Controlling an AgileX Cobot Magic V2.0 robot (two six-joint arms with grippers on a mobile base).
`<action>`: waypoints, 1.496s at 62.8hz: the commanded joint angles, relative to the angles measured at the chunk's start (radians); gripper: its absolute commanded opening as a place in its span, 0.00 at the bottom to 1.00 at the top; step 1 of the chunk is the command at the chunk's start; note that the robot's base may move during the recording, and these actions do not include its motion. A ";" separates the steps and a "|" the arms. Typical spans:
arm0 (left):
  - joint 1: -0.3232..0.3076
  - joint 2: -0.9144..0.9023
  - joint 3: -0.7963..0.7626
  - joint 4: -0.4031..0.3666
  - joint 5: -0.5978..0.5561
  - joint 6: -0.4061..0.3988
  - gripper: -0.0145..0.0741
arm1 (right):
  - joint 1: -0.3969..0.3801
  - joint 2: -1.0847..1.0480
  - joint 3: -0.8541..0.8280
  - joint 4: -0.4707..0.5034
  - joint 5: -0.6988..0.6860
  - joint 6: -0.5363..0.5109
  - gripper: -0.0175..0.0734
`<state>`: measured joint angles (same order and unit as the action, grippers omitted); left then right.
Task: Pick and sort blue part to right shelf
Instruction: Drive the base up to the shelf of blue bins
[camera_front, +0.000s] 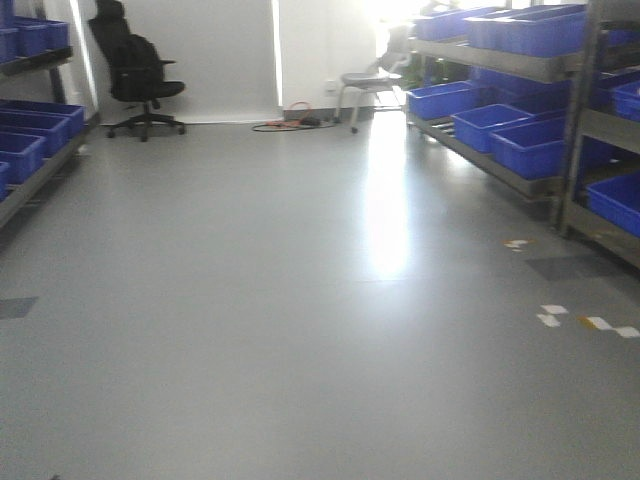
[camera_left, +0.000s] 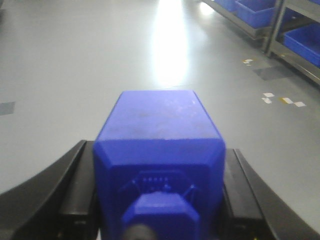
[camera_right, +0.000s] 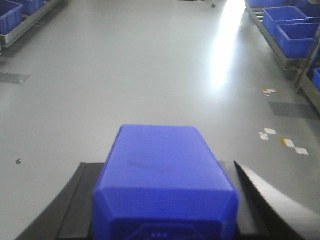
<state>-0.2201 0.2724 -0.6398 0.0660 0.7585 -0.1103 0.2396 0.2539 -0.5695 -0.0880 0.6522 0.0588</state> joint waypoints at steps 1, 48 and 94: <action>0.000 0.018 -0.031 -0.002 -0.094 -0.007 0.46 | -0.001 0.014 -0.031 -0.009 -0.093 -0.011 0.49; 0.000 0.018 -0.031 -0.002 -0.094 -0.007 0.46 | -0.001 0.014 -0.031 -0.009 -0.093 -0.011 0.49; 0.000 0.018 -0.031 -0.002 -0.094 -0.007 0.46 | -0.001 0.014 -0.031 -0.009 -0.093 -0.011 0.49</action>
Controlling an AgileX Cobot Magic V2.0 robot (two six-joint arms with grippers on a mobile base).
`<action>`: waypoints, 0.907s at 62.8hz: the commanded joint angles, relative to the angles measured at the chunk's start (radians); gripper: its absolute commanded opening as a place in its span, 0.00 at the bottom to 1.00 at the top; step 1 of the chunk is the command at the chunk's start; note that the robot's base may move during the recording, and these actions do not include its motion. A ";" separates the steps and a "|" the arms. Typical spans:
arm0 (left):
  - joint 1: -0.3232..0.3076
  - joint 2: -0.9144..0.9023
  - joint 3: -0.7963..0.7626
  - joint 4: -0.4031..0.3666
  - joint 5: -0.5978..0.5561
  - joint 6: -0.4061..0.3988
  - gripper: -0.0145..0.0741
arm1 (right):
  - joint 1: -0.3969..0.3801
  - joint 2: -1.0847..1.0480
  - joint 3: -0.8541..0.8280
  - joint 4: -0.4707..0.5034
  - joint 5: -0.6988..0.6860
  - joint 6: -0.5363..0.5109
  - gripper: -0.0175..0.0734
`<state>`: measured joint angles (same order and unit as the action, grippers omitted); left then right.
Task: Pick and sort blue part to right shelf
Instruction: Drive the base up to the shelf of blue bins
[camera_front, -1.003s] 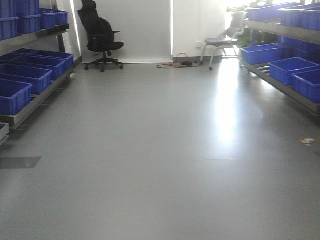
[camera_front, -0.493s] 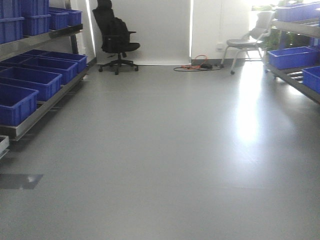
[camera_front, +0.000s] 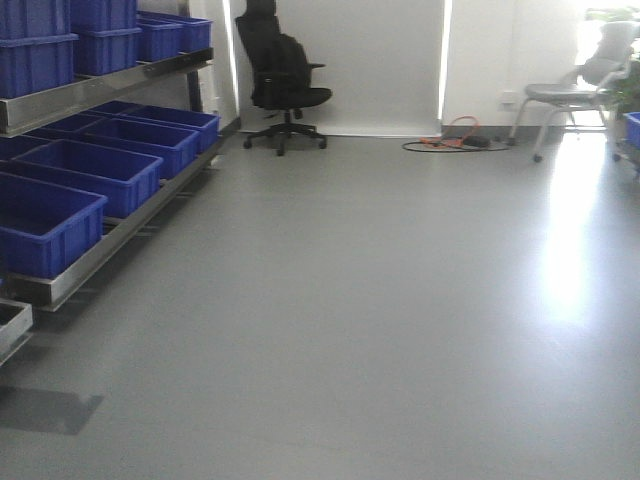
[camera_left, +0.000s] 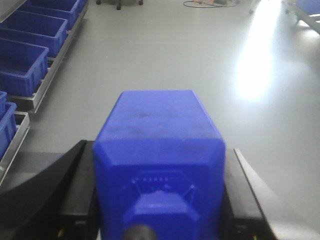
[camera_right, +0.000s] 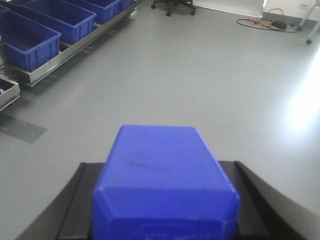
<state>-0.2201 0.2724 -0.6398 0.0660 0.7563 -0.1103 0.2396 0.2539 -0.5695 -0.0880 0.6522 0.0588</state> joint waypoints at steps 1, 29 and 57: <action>0.000 0.018 -0.031 -0.002 -0.092 -0.007 0.46 | -0.001 0.014 -0.031 -0.009 -0.093 -0.011 0.49; 0.000 0.018 -0.031 -0.002 -0.092 -0.007 0.46 | -0.001 0.014 -0.031 -0.009 -0.093 -0.011 0.49; 0.000 0.030 -0.031 -0.002 -0.092 -0.007 0.46 | -0.001 0.014 -0.031 -0.009 -0.093 -0.011 0.49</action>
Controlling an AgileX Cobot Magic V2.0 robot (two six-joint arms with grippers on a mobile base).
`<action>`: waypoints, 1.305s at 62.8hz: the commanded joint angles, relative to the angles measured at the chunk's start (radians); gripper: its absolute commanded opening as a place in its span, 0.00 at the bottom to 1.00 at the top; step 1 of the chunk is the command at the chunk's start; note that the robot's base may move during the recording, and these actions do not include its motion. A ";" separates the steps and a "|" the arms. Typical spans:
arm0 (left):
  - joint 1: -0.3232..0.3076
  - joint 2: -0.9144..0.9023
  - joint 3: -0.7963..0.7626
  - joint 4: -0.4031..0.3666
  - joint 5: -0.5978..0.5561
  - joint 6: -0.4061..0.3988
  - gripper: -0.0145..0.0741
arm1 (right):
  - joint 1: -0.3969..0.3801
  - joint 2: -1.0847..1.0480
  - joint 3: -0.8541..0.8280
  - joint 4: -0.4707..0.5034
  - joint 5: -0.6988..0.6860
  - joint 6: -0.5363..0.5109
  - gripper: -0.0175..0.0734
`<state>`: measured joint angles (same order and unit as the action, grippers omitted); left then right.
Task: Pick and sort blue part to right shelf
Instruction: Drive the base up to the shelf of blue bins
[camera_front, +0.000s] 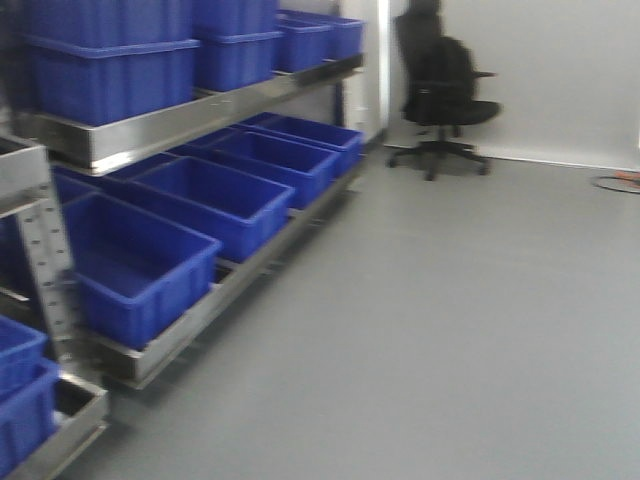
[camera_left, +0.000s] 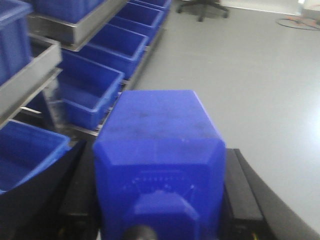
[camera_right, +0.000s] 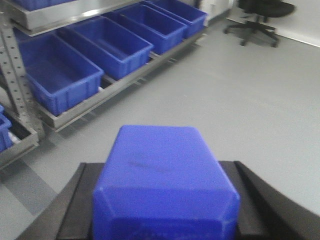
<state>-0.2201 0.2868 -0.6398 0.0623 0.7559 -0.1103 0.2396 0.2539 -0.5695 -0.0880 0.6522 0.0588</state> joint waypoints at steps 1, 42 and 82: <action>0.000 0.015 -0.031 0.001 -0.091 -0.007 0.46 | -0.001 0.014 -0.031 -0.009 -0.093 -0.011 0.49; 0.000 0.015 -0.031 0.001 -0.091 -0.007 0.46 | -0.001 0.014 -0.031 -0.009 -0.091 -0.011 0.49; 0.000 0.015 -0.031 0.001 -0.091 -0.007 0.46 | -0.001 0.014 -0.031 -0.009 -0.090 -0.011 0.49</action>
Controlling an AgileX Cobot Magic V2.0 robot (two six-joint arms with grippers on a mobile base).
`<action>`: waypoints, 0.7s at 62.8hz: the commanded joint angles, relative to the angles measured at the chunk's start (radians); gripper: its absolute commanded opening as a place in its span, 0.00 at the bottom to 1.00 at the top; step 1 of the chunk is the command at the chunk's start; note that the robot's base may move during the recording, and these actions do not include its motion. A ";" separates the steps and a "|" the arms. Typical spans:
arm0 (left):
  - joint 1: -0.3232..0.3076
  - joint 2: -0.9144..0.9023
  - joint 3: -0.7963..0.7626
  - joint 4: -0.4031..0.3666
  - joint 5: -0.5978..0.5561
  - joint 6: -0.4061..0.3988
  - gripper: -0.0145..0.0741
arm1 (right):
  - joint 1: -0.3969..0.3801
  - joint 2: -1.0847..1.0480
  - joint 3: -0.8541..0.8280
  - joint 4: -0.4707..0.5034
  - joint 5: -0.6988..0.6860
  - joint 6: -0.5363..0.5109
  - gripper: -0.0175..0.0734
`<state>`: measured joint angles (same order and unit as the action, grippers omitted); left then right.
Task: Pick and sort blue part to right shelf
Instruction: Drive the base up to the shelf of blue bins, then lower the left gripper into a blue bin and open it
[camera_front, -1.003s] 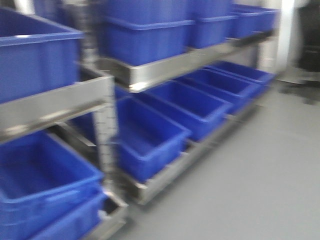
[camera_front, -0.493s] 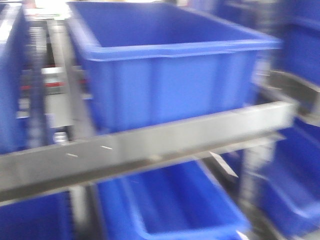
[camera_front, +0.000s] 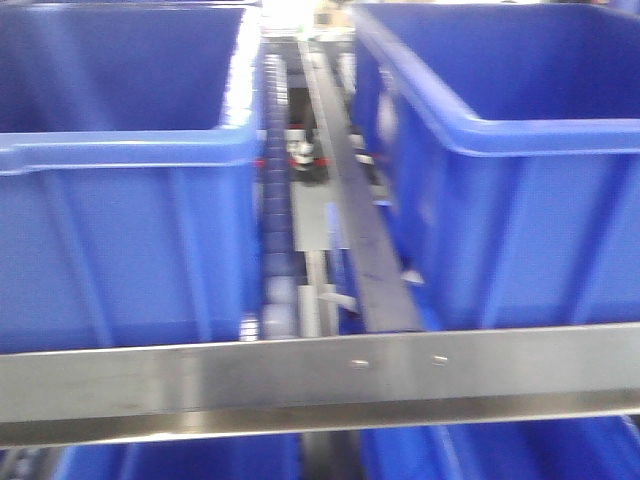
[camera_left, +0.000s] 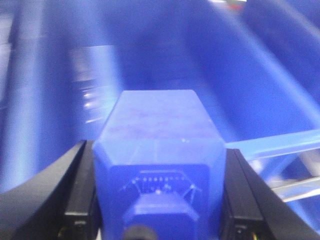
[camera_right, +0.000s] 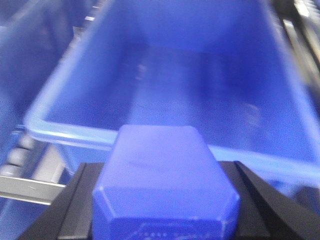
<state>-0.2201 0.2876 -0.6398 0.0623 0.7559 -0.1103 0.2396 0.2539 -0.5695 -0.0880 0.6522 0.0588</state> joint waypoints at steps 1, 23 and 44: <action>0.000 0.014 -0.031 0.001 -0.091 -0.007 0.46 | -0.001 0.014 -0.031 -0.009 -0.090 -0.011 0.49; 0.000 0.014 -0.031 0.001 -0.091 -0.007 0.46 | -0.001 0.014 -0.031 -0.009 -0.090 -0.011 0.49; 0.000 0.014 -0.031 0.001 -0.091 -0.007 0.46 | -0.001 0.014 -0.031 -0.009 -0.090 -0.011 0.49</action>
<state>-0.2201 0.2876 -0.6398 0.0623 0.7559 -0.1103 0.2396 0.2539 -0.5695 -0.0880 0.6522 0.0588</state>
